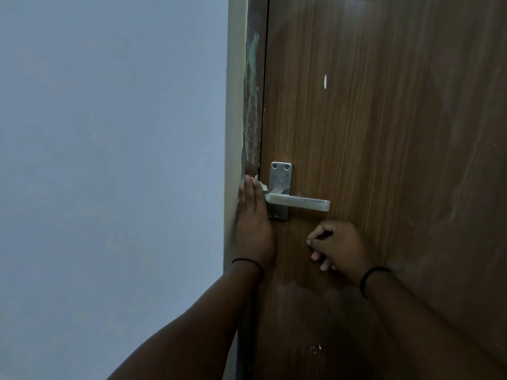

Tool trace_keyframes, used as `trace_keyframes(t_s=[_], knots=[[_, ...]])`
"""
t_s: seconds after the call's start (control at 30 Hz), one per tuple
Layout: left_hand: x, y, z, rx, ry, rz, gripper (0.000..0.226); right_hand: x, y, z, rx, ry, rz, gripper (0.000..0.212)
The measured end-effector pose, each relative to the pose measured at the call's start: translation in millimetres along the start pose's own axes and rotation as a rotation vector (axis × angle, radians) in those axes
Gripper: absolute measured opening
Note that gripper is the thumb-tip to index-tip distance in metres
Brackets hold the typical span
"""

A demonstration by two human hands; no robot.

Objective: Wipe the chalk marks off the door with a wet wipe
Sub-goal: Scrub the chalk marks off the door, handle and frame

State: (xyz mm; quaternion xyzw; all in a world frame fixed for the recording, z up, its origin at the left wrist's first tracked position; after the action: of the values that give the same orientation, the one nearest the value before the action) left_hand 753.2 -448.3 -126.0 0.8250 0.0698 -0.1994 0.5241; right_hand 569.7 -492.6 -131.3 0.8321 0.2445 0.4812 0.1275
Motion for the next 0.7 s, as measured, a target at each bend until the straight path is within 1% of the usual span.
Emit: trace_keyframes(t_s=[0.13, 0.23, 0.4, 0.5, 0.6, 0.7], knots=[[-1.3, 26.4, -4.7, -0.042, 0.015, 0.070, 0.074, -2.5, 0.1, 1.8, -0.008, -0.021, -0.023, 0.011], [2.9, 17.4, -2.1, -0.058, 0.021, 0.094, 0.072, -2.9, 0.1, 2.0, -0.005, -0.011, -0.030, 0.011], [8.4, -28.7, 11.6, 0.009, 0.120, -0.031, 0.078, -2.2, -0.2, 0.3, 0.006, -0.031, -0.020, 0.012], [6.2, -31.9, 12.0, 0.039, 0.217, -0.079, 0.081, -3.2, 1.1, 0.3, 0.001, -0.025, -0.009, 0.012], [0.9, -25.4, 5.9, 0.016, 0.266, -0.102, 0.074, -3.0, 0.0, 0.6, -0.004, -0.020, -0.016, 0.013], [3.9, -18.1, -4.0, -0.033, 0.110, -0.145, 0.052, -3.8, 0.4, 1.6, -0.007, -0.026, -0.020, 0.013]])
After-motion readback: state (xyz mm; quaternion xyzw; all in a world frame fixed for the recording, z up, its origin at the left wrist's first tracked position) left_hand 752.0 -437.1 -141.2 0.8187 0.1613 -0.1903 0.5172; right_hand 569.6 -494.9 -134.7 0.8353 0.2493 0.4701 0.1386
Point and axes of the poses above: each hand's wrist, its own y-axis towards the middle knuckle, its own z-axis out of the palm, x = y × z, the point moved 4 cm from there along y, towards the middle knuckle, and after that the axes turned 6 degrees about -x, right-handed, at the moved point
